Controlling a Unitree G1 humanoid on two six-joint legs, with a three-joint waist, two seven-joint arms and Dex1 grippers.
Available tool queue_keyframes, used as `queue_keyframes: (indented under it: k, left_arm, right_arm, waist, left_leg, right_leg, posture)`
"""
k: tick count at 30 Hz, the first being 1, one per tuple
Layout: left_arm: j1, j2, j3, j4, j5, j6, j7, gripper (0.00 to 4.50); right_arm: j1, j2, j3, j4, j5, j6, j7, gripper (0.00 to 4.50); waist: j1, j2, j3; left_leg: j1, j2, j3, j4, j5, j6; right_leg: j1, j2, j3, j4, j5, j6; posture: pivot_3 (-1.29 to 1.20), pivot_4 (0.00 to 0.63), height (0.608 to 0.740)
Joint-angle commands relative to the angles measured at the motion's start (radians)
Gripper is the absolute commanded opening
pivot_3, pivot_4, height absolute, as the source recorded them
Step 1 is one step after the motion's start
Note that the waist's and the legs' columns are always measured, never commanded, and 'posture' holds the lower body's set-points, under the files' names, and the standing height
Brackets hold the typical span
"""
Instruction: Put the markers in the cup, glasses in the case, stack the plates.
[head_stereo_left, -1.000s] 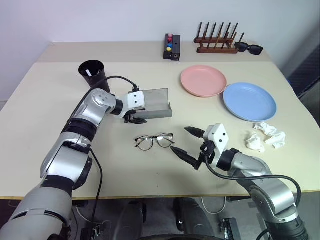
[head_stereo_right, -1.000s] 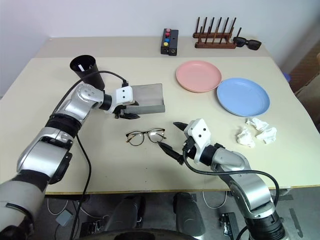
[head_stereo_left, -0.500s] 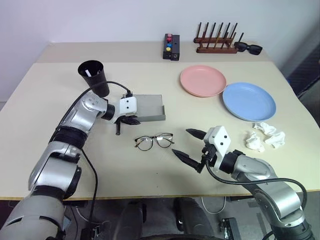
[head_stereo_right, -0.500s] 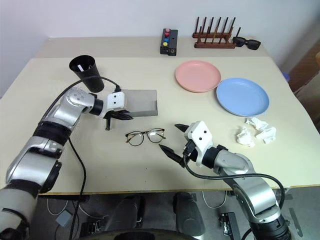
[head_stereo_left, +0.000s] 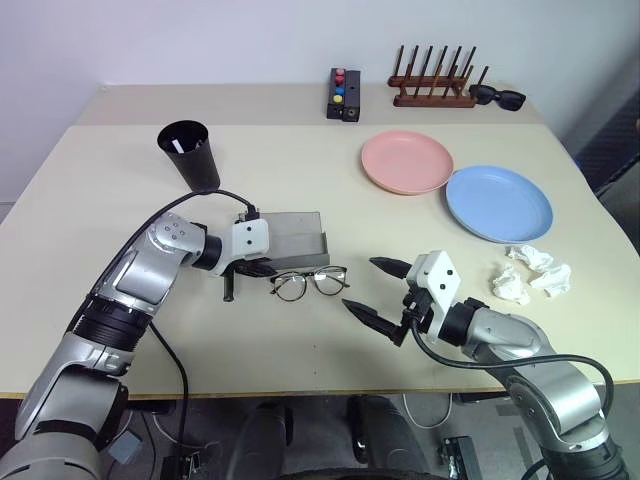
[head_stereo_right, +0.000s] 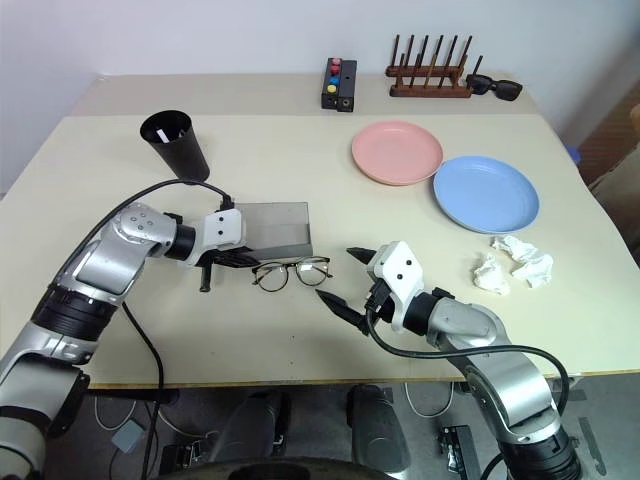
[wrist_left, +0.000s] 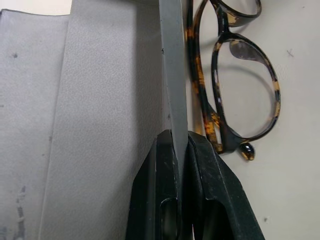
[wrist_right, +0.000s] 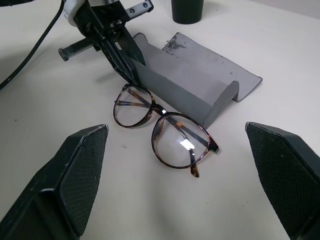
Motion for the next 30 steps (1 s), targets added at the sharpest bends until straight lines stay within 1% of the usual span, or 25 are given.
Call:
queue_keyframes:
  k: [1,6,10,13,14,15,17,21,24,28,29,30]
  left_arm:
    - [0.035,0.033,0.026,-0.090,-0.038,0.017,-0.016,0.03]
    - [0.056,0.051,0.030,-0.120,-0.051,0.030,-0.003,0.03]
    - [0.048,0.055,0.030,-0.098,-0.046,0.035,0.020,0.03]
    - [0.031,0.053,0.034,-0.061,-0.041,0.026,0.037,1.09]
    - [0.027,0.054,0.035,-0.056,-0.042,0.019,0.039,1.53]
    - [0.024,0.056,0.037,-0.054,-0.047,0.016,0.037,2.10]
    - [0.013,0.059,0.065,-0.054,-0.082,0.030,0.029,3.06]
    - [-0.033,0.064,0.135,-0.039,-0.144,0.074,0.037,3.06]
    - [-0.061,0.058,0.176,-0.066,-0.205,0.127,0.033,3.06]
    - [-0.080,0.060,0.182,-0.110,-0.239,0.168,0.034,3.06]
    - [-0.077,0.058,0.174,-0.156,-0.260,0.196,0.029,3.06]
    - [-0.067,0.059,0.155,-0.206,-0.272,0.216,0.020,2.83]
  right_arm:
    - [-0.010,0.004,-0.005,-0.015,0.010,-0.017,0.009,4.50]
    - [-0.017,0.008,-0.001,-0.005,0.006,-0.022,0.015,4.50]
    - [-0.019,0.011,0.000,-0.001,0.004,-0.025,0.018,4.50]
    - [-0.021,0.012,0.002,0.001,0.002,-0.025,0.019,4.50]
    - [-0.021,0.012,0.001,0.000,0.002,-0.025,0.020,4.50]
    - [-0.020,0.011,0.001,0.001,0.002,-0.025,0.020,4.50]
    - [-0.017,0.009,-0.003,-0.001,0.002,-0.024,0.021,4.50]
    - [-0.012,0.007,-0.010,-0.005,0.003,-0.023,0.021,4.50]
    - [-0.011,0.006,-0.011,-0.006,0.002,-0.023,0.023,4.50]
    - [-0.015,0.007,-0.009,0.003,-0.002,-0.027,0.026,4.50]
    - [-0.016,0.006,-0.008,0.004,-0.002,-0.028,0.028,4.50]
    - [-0.018,0.007,-0.008,0.006,-0.002,-0.029,0.030,4.50]
  waist:
    - [-0.002,0.000,0.000]
    - [0.000,0.000,0.000]
    - [0.000,0.000,0.000]
    - [0.000,0.000,0.000]
    - [0.000,0.000,0.000]
    - [0.000,0.000,0.000]
    - [0.000,0.000,0.000]
    - [0.000,0.000,0.000]
    - [0.000,0.000,0.000]
    - [-0.001,0.000,0.000]
    - [-0.001,0.000,0.000]
    - [-0.001,0.000,0.000]
  left_leg:
    - [0.000,0.000,0.000,0.000,0.000,0.000]
    - [0.000,0.000,0.000,0.000,0.000,0.000]
    - [0.000,0.000,0.000,0.000,0.000,0.000]
    - [0.000,0.000,0.000,0.000,0.000,0.000]
    - [0.000,0.000,0.000,0.000,0.000,0.000]
    - [0.000,0.000,0.000,0.000,0.000,0.000]
    - [0.000,0.000,0.000,0.000,0.000,0.000]
    - [0.000,0.000,0.000,0.000,0.000,0.000]
    - [0.000,0.000,0.000,0.000,0.000,0.000]
    - [0.000,0.000,0.000,0.000,0.000,0.000]
    - [0.000,0.000,0.000,0.000,0.000,0.000]
    - [0.000,0.000,0.000,0.000,0.000,0.000]
  right_leg:
    - [0.000,0.000,0.000,0.000,0.000,0.000]
    - [0.000,0.000,0.000,0.000,0.000,0.000]
    - [0.000,0.000,0.000,0.000,0.000,0.000]
    - [0.000,0.000,0.000,0.000,0.000,0.000]
    - [0.000,0.000,0.000,0.000,0.000,0.000]
    - [0.000,0.000,0.000,0.000,0.000,0.000]
    - [0.000,0.000,0.000,0.000,0.000,0.000]
    - [0.000,0.000,0.000,0.000,0.000,0.000]
    - [0.000,0.000,0.000,0.000,0.000,0.000]
    - [0.000,0.000,0.000,0.000,0.000,0.000]
    - [0.000,0.000,0.000,0.000,0.000,0.000]
    - [0.000,0.000,0.000,0.000,0.000,0.000]
  posture:
    - [0.00,0.150,0.735]
    - [0.00,0.150,0.735]
    - [0.00,0.150,0.735]
    - [0.00,0.150,0.735]
    - [0.00,0.150,0.735]
    - [0.00,0.150,0.735]
    - [0.00,0.150,0.735]
    - [0.00,0.150,0.735]
    - [0.00,0.150,0.735]
    - [0.00,0.150,0.735]
    - [0.00,0.150,0.735]
    - [0.00,0.150,0.735]
